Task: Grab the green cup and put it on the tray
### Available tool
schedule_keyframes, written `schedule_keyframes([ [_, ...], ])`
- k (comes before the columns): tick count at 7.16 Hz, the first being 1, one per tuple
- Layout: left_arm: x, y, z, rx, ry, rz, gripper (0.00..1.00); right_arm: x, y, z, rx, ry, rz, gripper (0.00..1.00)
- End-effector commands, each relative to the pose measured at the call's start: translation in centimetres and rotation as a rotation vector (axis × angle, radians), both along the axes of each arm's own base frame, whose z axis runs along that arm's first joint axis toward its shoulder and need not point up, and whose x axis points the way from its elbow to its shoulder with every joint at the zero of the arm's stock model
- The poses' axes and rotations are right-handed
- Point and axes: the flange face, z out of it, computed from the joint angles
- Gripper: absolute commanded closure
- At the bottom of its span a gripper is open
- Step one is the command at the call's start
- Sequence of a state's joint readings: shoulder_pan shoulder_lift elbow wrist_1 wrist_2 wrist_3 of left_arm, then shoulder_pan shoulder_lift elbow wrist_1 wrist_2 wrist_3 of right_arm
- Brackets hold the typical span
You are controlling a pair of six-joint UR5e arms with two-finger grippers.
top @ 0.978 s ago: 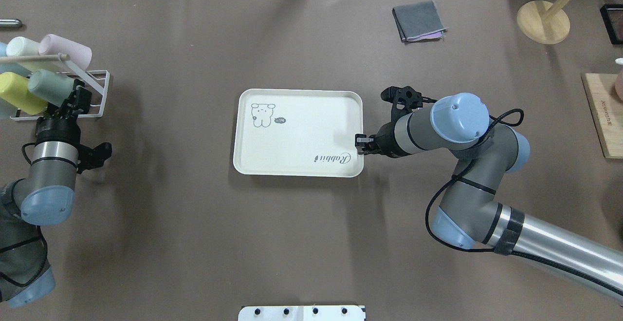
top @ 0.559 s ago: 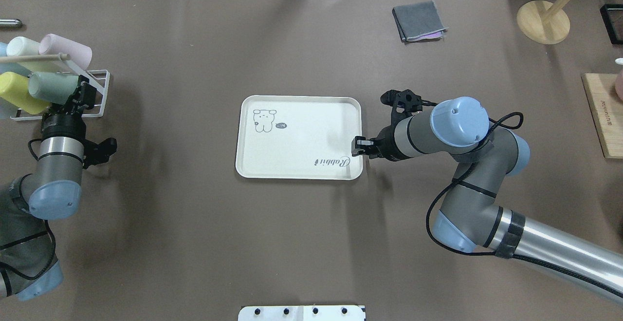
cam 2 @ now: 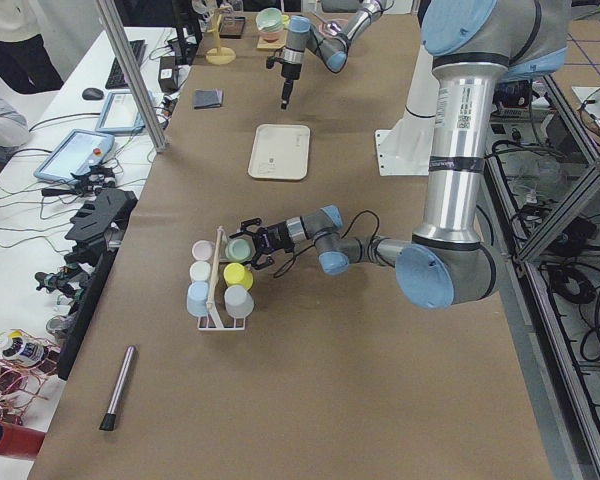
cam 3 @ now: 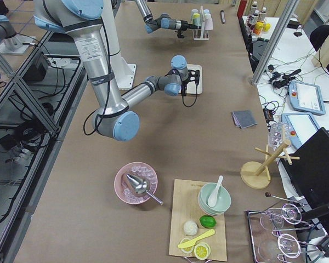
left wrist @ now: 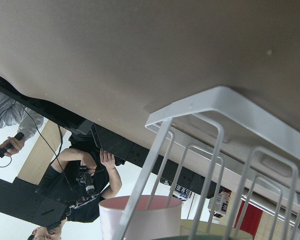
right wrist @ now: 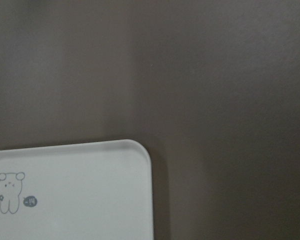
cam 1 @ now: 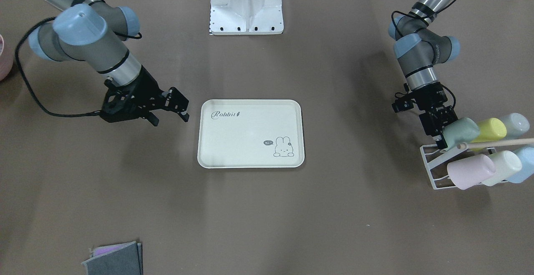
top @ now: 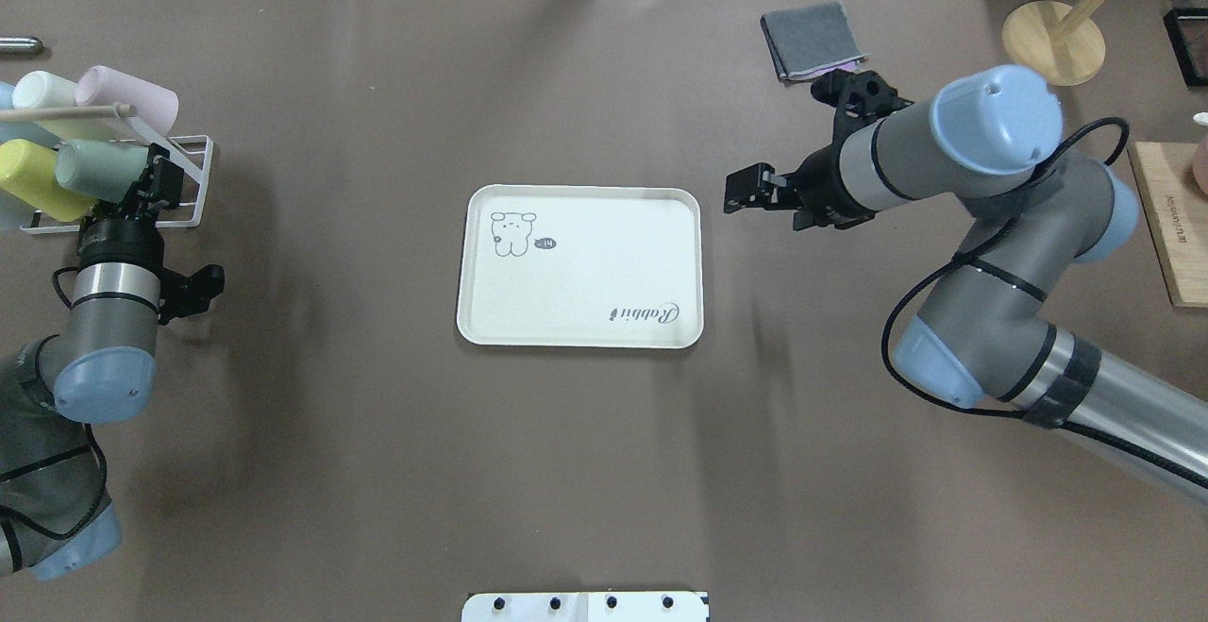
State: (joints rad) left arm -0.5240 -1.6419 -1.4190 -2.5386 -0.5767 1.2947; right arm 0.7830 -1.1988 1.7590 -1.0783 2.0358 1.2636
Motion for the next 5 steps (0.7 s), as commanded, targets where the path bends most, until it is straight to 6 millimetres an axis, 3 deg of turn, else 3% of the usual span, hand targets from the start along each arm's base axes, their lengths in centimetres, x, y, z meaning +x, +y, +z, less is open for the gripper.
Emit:
schedule_keyframes([
  [1,-0.3,0.0,0.3,-0.003,-0.002,-0.001,0.13,7.4,0.4,1.2,0.094,0.143,-0.035,0.0],
  [3,-0.4,0.1,0.3,-0.004,-0.005,0.001,0.2,13.8,1.7,7.2,0.247,0.284,-0.124,0.0],
  [5,-0.7,0.0,-0.5,0.021,-0.027,0.022,0.26,21.3,0.9,11.8,0.364,0.418,-0.205,0.0],
])
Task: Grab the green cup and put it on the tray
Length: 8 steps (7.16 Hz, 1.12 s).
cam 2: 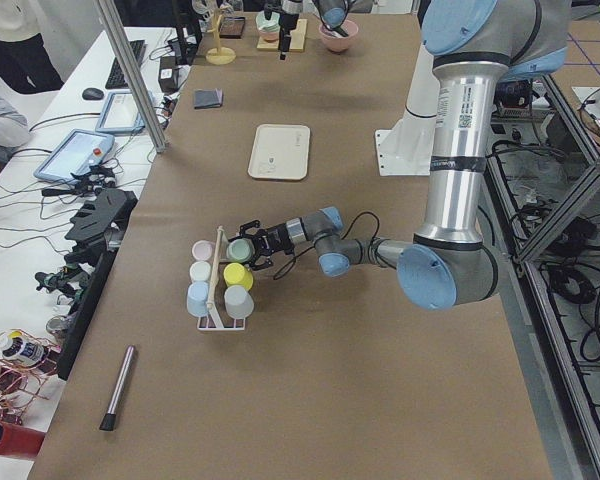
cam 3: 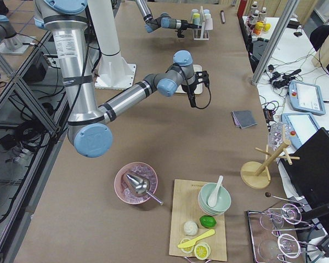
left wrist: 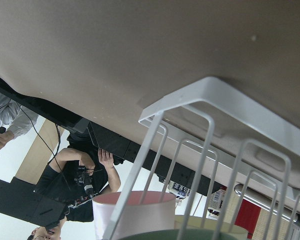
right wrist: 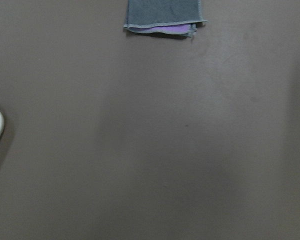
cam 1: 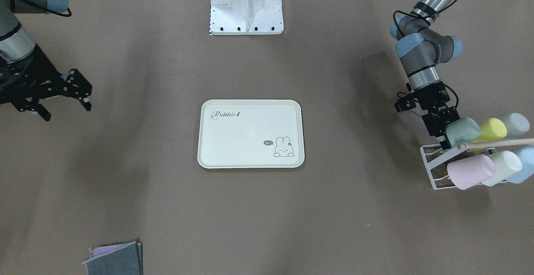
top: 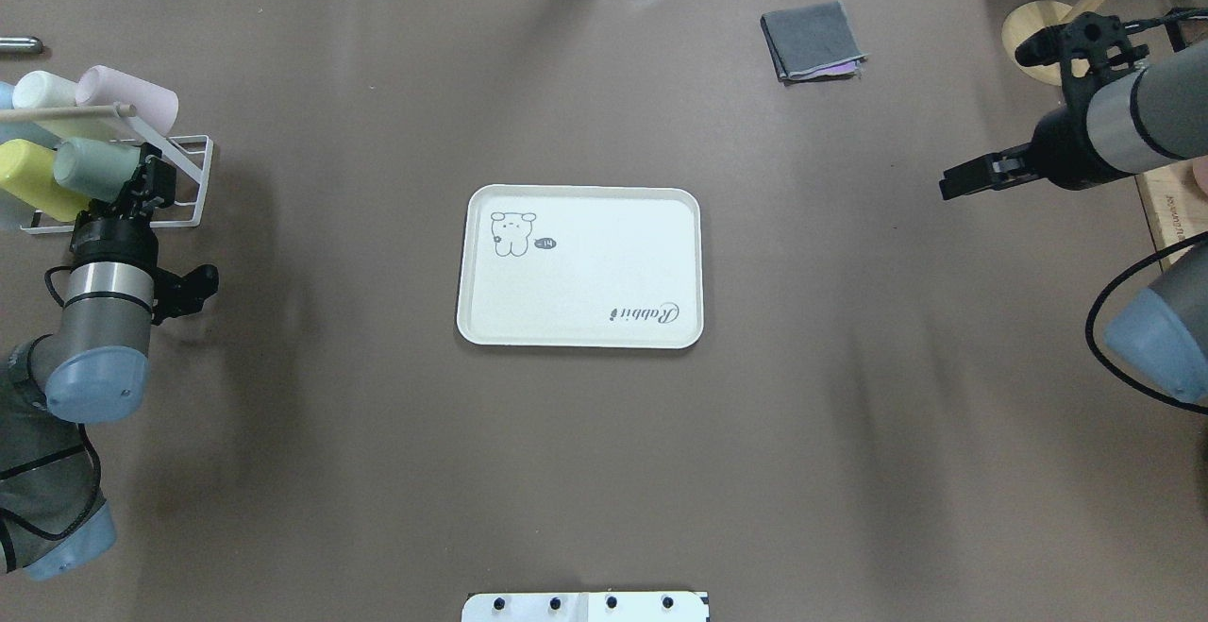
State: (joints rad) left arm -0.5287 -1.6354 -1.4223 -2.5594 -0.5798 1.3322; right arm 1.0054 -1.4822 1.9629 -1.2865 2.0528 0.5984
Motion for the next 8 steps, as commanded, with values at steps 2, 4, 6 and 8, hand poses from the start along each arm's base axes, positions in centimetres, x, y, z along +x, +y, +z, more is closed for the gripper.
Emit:
schedule_keyframes([
  [2,-0.8,-0.5,-0.8,0.021,-0.019,0.005,0.27,13.8,-0.7,7.8,0.012,0.179,-0.144,0.0],
  [4,-1.2,-0.4,-0.3,0.017,-0.041,0.002,0.27,19.0,0.5,12.3,-0.172,0.156,-0.091,0.0],
  [6,-1.7,-0.6,-0.6,0.03,-0.1,0.019,0.27,21.9,2.0,19.5,-0.316,0.043,-0.089,0.0],
  [8,-3.0,-1.3,-1.9,0.054,-0.134,0.02,0.27,23.6,2.5,20.6,-0.344,0.019,-0.056,0.0],
])
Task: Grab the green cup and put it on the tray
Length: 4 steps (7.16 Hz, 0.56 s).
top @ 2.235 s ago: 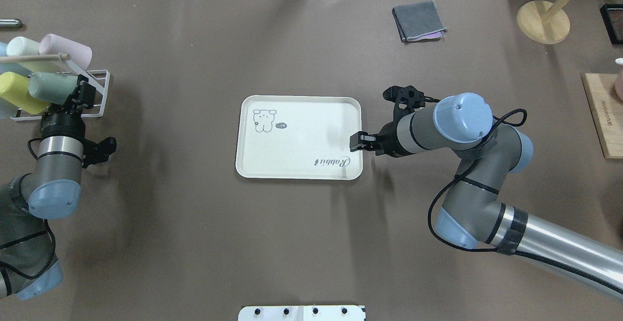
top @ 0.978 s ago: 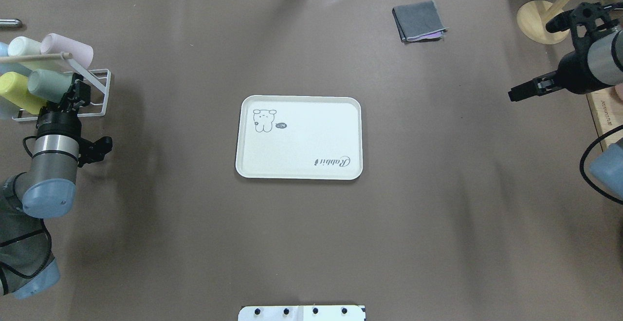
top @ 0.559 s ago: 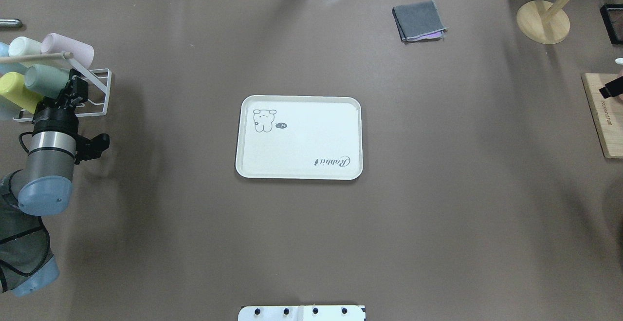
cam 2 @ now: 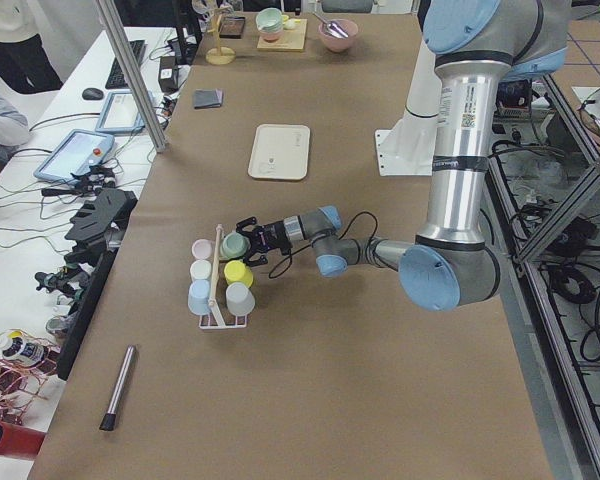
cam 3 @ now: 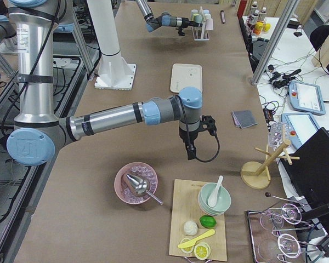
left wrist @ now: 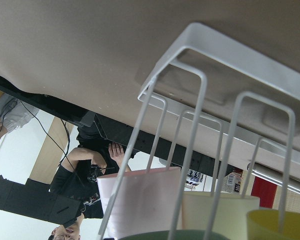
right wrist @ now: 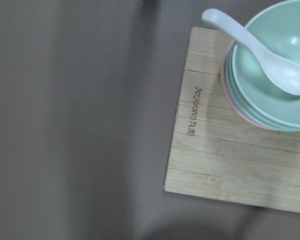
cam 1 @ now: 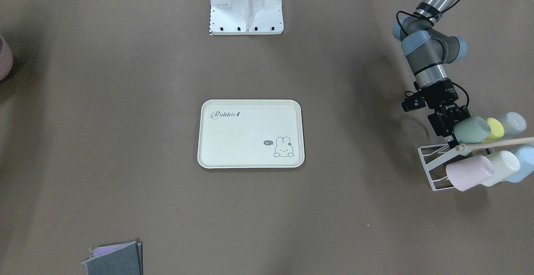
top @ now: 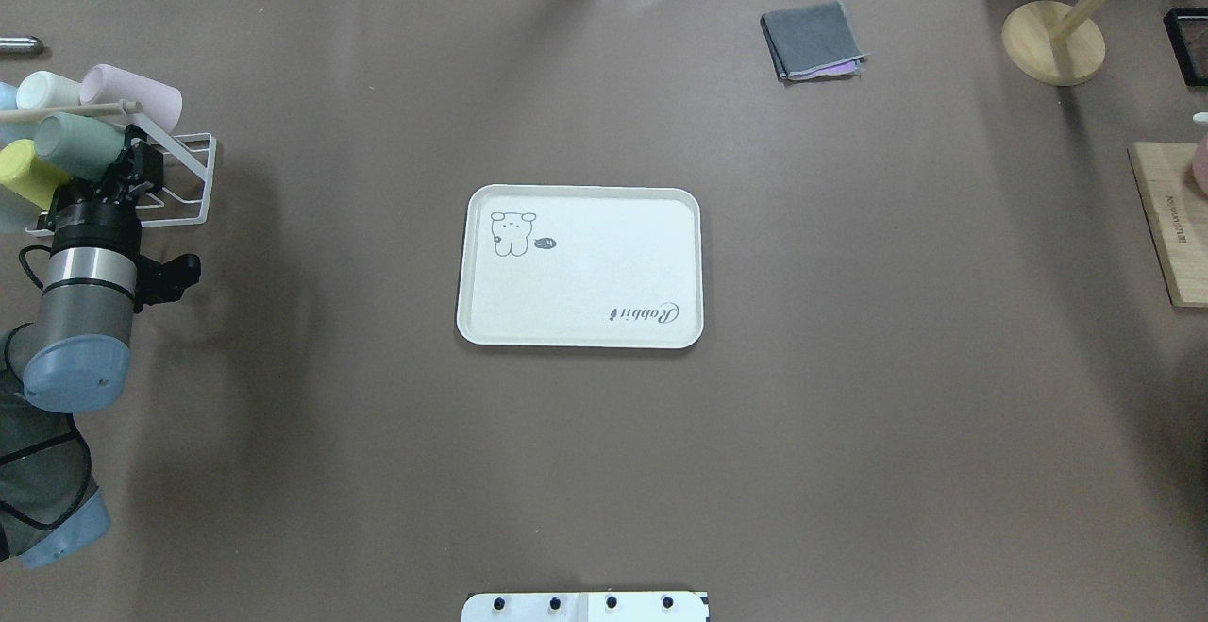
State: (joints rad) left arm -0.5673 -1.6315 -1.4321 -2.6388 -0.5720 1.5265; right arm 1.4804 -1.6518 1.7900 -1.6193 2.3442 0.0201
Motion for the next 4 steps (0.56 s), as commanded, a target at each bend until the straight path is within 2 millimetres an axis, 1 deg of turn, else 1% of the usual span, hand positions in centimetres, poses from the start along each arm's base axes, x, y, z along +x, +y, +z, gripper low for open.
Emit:
schedule_keyframes([
  [1,-1.1,-0.4,-1.2,0.035,-0.029,0.009,0.27,1.2,0.9,1.4,-0.032,-0.017,0.024,0.0],
  [2,-1.7,-0.7,-1.4,0.04,-0.03,0.001,0.27,1.9,1.0,1.6,-0.033,-0.011,0.038,0.0],
  [4,-2.2,-0.6,-2.0,0.046,-0.023,-0.004,0.27,2.6,1.1,1.1,-0.028,-0.001,0.059,0.0],
])
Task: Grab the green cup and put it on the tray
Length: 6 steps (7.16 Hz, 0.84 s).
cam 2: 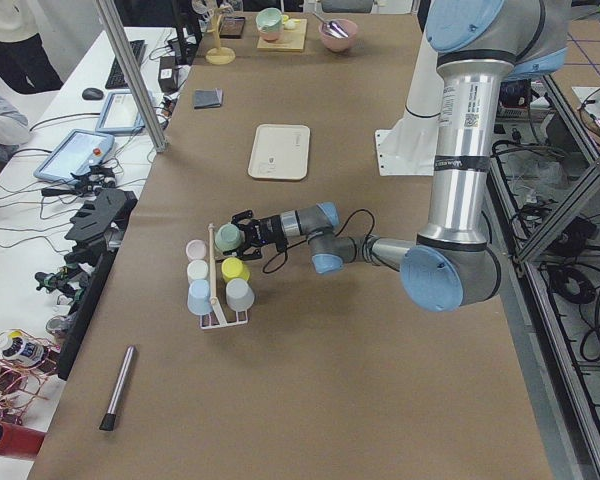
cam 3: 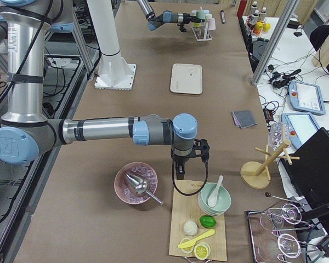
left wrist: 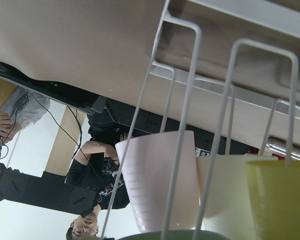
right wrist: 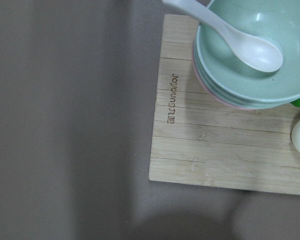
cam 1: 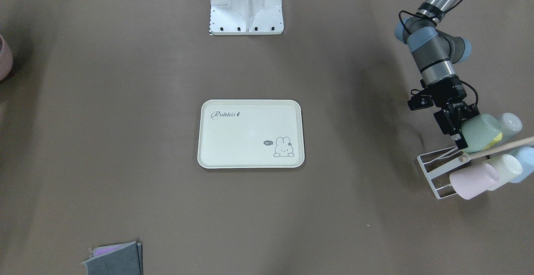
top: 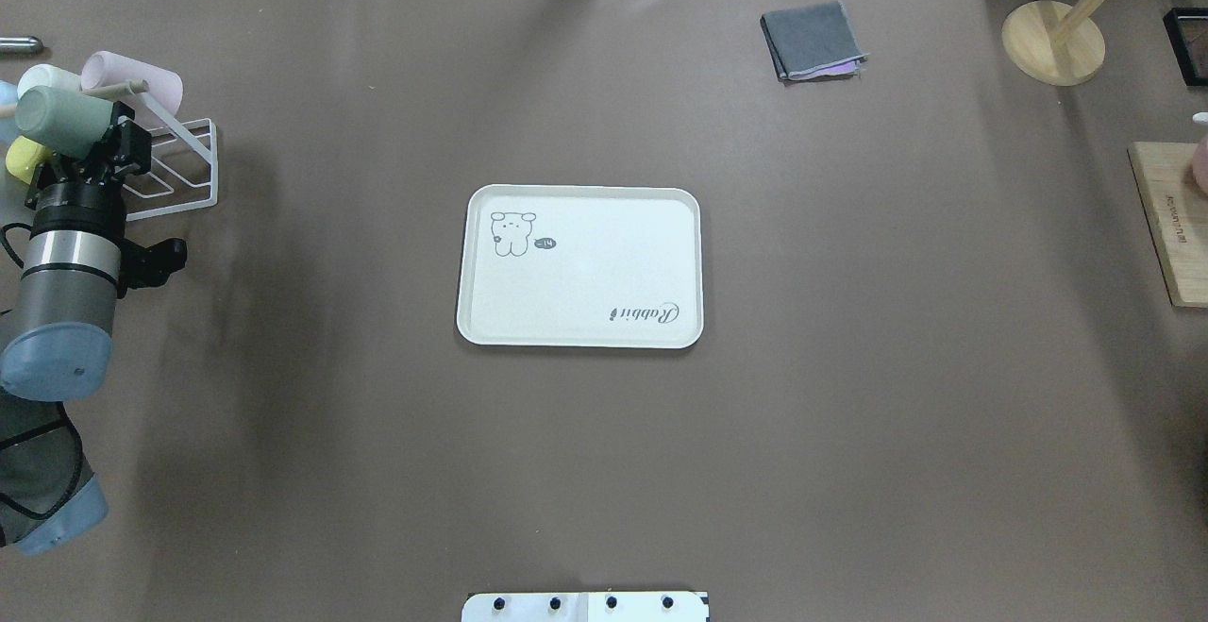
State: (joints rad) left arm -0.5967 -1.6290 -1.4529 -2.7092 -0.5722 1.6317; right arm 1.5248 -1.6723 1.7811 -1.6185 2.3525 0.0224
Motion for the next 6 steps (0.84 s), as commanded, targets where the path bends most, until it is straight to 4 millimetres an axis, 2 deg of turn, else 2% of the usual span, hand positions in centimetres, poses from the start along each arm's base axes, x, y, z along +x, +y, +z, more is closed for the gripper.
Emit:
schedule_keyframes([
  [1,-0.6,0.0,-1.2,0.015,0.001,0.0,0.27,0.5,0.2,0.0,-0.002,0.001,0.013,0.0],
  [3,-2.7,-0.1,-4.9,0.053,-0.008,-0.008,0.28,0.5,0.6,0.4,-0.003,0.001,0.005,0.0],
  [5,-4.6,0.1,-6.3,0.101,0.066,-0.029,0.29,0.5,1.4,1.4,-0.031,-0.007,0.007,0.0],
  [6,-4.7,0.2,-6.8,0.124,0.132,-0.036,0.29,0.5,1.0,0.8,-0.019,-0.006,0.011,0.0],
])
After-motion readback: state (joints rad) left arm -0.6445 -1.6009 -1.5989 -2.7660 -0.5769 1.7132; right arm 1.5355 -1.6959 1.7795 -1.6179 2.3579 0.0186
